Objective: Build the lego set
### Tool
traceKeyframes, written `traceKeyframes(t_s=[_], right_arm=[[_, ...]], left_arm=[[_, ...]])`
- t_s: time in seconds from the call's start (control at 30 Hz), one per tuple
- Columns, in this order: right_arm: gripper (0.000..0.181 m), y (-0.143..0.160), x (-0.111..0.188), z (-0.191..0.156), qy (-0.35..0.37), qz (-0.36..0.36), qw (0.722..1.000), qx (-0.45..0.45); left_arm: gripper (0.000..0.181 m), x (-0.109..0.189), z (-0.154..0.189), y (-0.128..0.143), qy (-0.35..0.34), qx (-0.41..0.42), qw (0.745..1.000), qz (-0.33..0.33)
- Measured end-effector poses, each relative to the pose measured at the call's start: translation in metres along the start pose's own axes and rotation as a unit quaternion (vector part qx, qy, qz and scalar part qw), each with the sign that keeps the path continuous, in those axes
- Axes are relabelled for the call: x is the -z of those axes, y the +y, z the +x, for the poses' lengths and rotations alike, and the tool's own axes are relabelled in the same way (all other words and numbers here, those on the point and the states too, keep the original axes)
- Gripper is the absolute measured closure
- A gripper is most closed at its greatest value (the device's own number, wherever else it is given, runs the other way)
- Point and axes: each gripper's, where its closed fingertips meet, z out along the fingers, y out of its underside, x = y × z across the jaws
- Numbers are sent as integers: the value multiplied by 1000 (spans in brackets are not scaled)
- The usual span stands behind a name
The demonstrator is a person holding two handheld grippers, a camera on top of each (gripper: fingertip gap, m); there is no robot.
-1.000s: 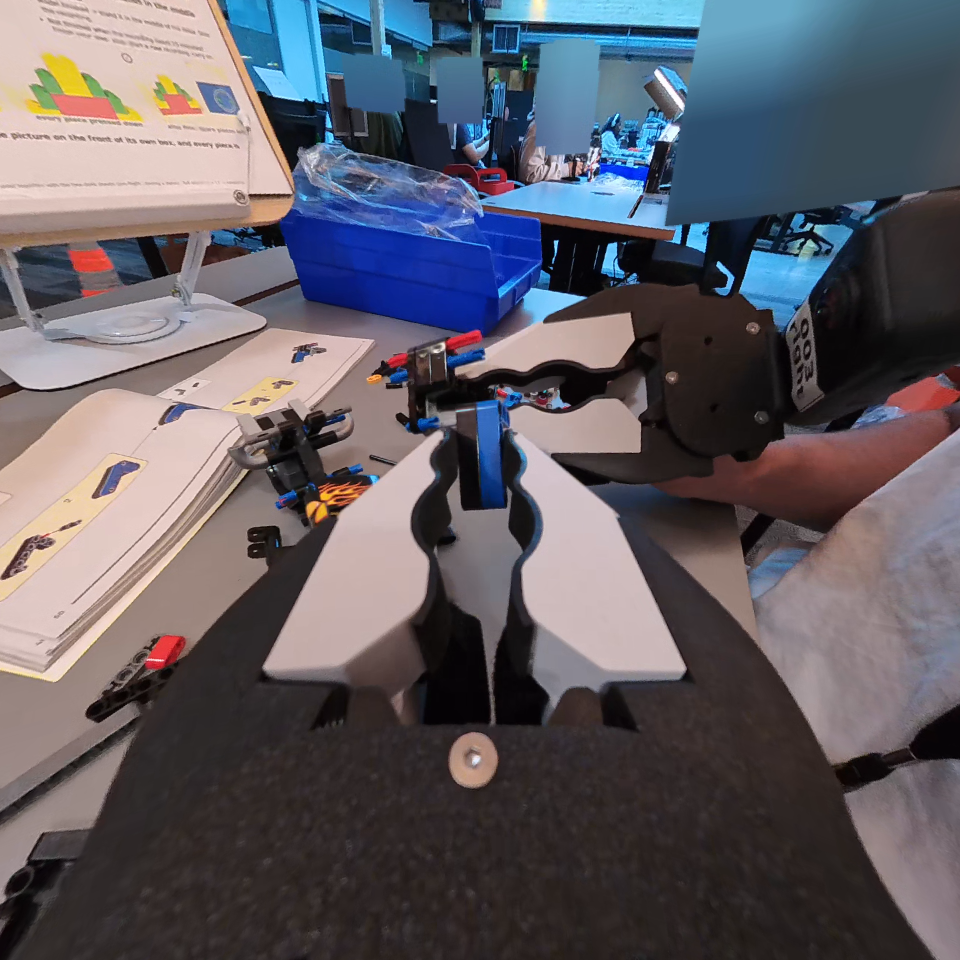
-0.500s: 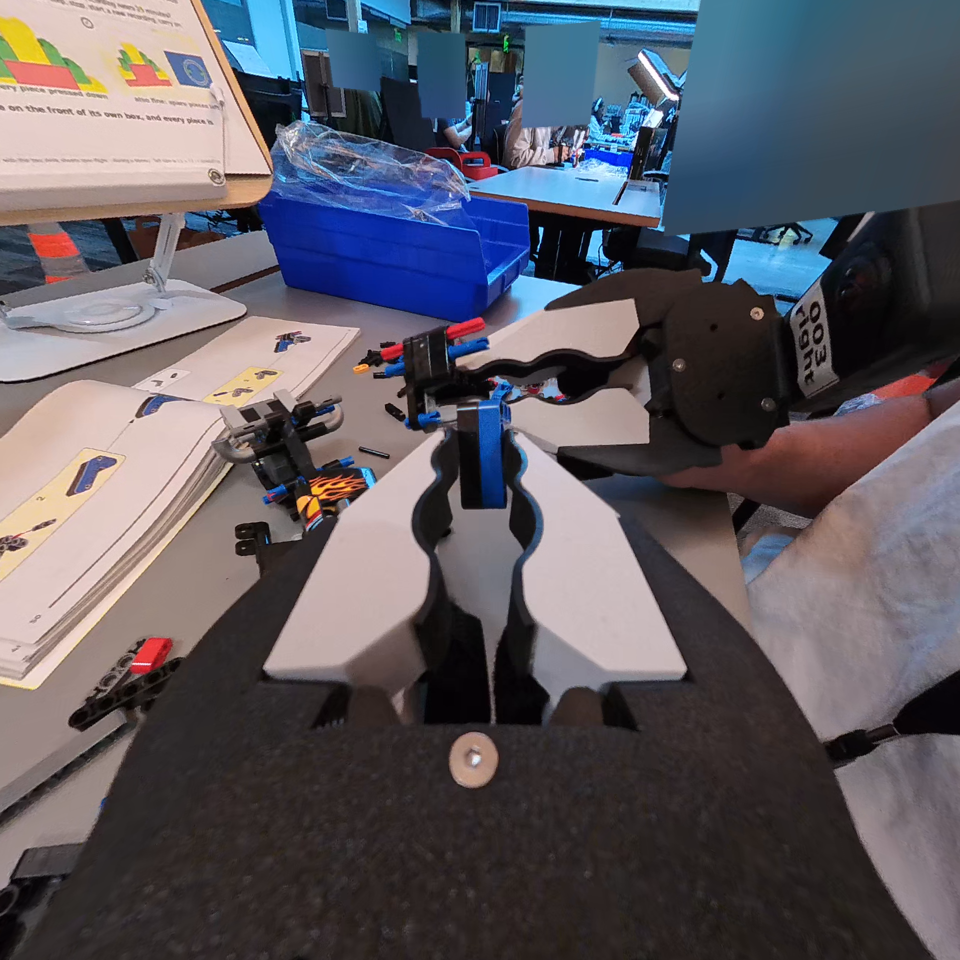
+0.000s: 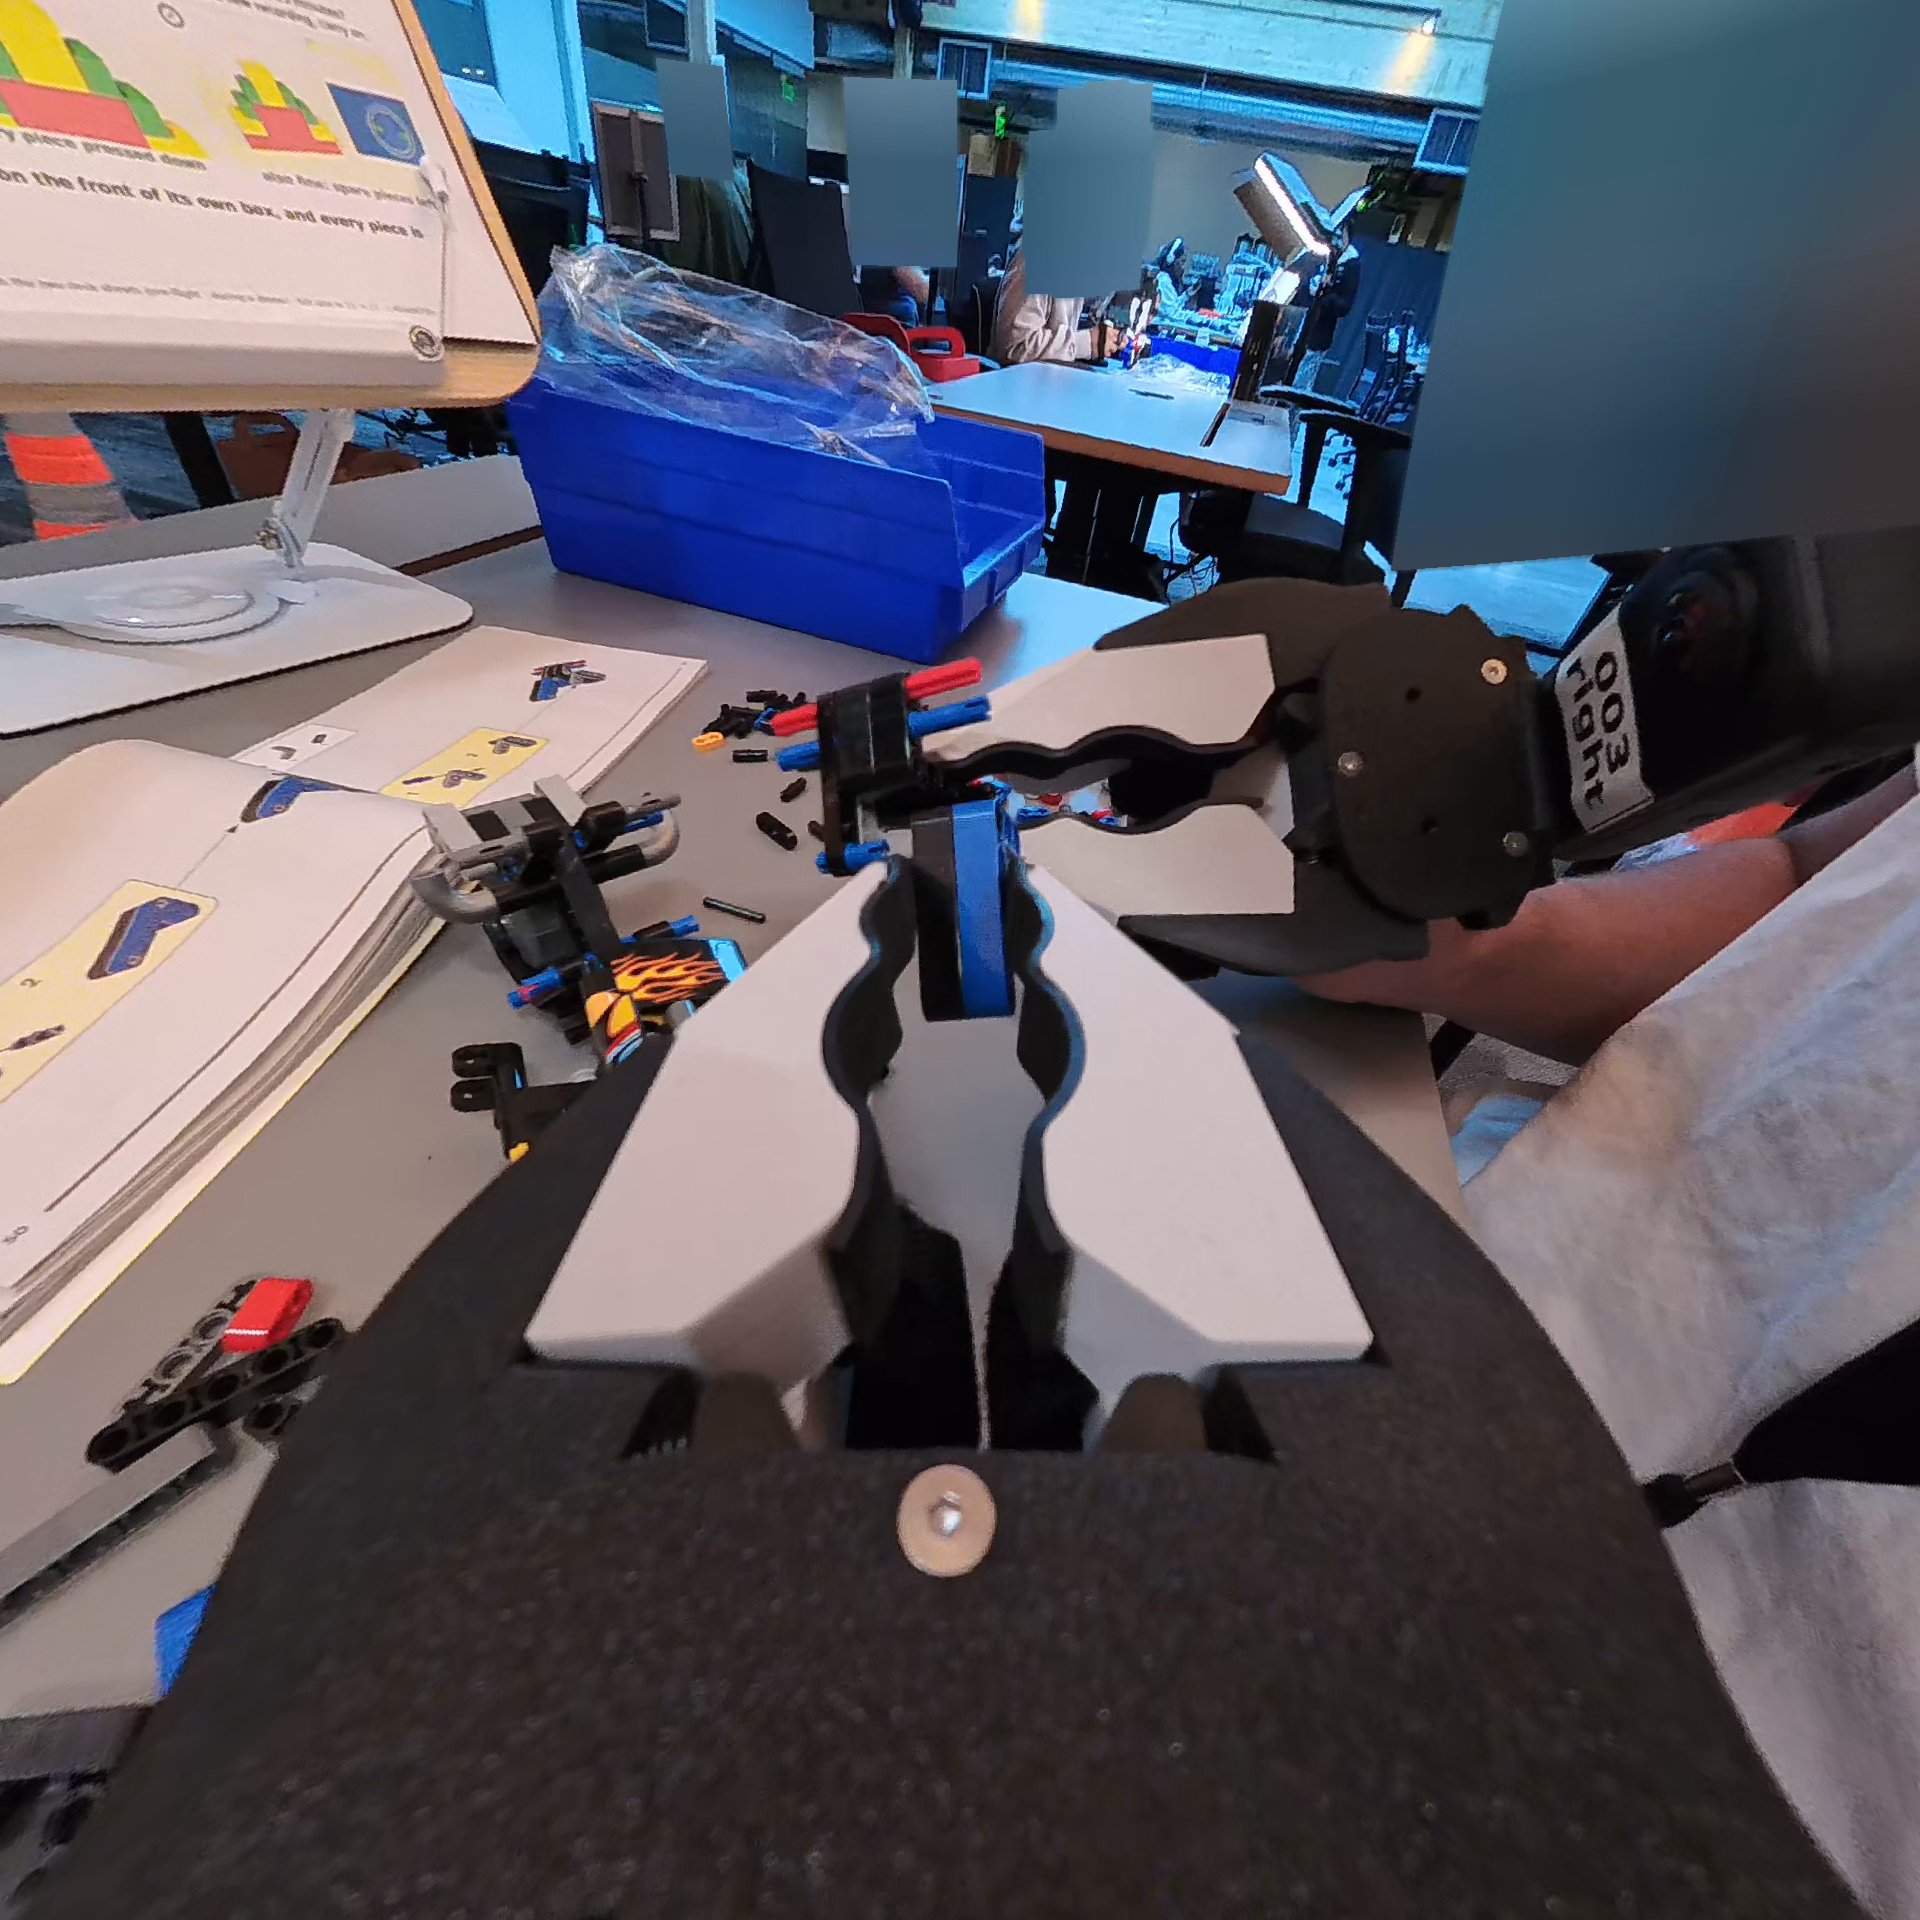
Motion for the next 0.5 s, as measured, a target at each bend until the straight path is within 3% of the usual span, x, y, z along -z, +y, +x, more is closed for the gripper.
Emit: traceKeyframes(t_s=[0.03,0.33,0.5], right_arm=[[174,0,0,-1,-2,-1,1000,-5],[174,-1,2,1,9,-5,1000,14],[174,0,2,-1,1,-7,1000,0]], left_arm=[[166,0,0,1,1,1,1000,-1],[166,0,-3,0,36,84,996,7],[166,-1,-6,2,13,43,999,-2]])
